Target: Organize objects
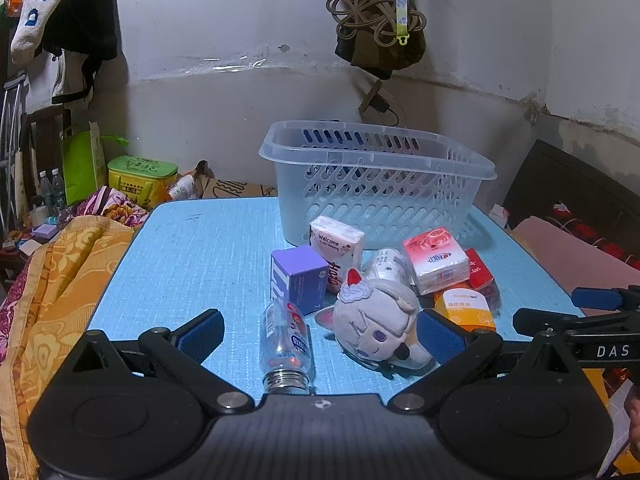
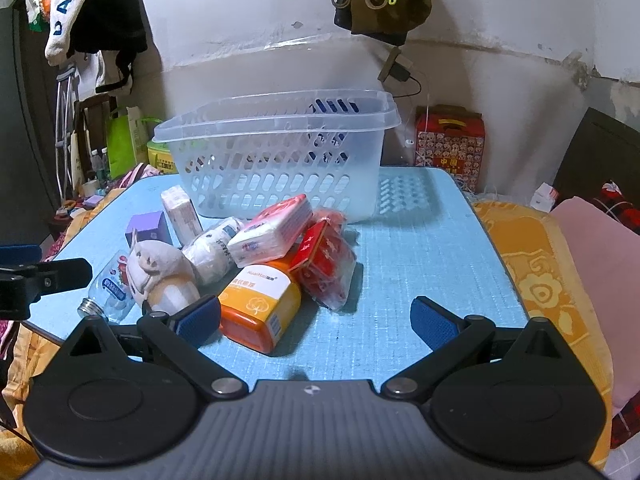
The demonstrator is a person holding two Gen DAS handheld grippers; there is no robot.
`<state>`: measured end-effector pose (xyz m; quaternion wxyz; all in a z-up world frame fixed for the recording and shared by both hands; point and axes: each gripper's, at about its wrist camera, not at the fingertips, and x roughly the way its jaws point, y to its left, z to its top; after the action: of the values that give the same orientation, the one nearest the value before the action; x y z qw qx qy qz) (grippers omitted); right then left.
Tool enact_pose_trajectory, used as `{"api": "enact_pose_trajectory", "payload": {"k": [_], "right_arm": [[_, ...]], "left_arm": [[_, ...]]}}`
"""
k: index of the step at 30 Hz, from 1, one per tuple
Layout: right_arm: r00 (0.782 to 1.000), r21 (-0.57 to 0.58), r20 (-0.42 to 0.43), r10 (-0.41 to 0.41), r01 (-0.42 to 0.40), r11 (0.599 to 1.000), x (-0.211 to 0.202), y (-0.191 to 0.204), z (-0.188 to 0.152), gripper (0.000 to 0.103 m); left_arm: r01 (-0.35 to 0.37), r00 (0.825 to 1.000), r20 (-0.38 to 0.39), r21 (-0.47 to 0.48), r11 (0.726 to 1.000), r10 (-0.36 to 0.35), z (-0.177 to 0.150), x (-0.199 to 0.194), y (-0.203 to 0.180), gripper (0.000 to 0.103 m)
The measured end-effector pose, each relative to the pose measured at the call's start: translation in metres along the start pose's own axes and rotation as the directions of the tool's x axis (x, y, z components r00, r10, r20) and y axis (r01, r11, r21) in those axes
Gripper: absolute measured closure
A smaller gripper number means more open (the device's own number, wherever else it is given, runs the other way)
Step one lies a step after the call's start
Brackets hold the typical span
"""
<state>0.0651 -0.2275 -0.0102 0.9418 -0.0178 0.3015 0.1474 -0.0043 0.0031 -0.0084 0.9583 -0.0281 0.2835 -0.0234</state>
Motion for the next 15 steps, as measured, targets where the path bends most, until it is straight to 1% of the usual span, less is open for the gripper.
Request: {"api": "enact_pose_trajectory", "payload": {"k": [6,15], "right_arm": [[1.0,0.01,0.009,0.009,-0.009,1.0,-0.0008,-0.0021,-0.0002,0.0],[1.0,-0.005,0.014,0.008,-0.008,1.0,-0.0009,-0.0015,-0.0007,0.0]], "left_arm": [[0.001,1.0,-0.002,-0.001,1.0,-0.001,-0.0008,0.0005,0.0001,0.0],[0.004,1.0,-0.007,-0.005,1.0,-0.005,-0.0022,0.0014,-0.0004,0.0]]}}
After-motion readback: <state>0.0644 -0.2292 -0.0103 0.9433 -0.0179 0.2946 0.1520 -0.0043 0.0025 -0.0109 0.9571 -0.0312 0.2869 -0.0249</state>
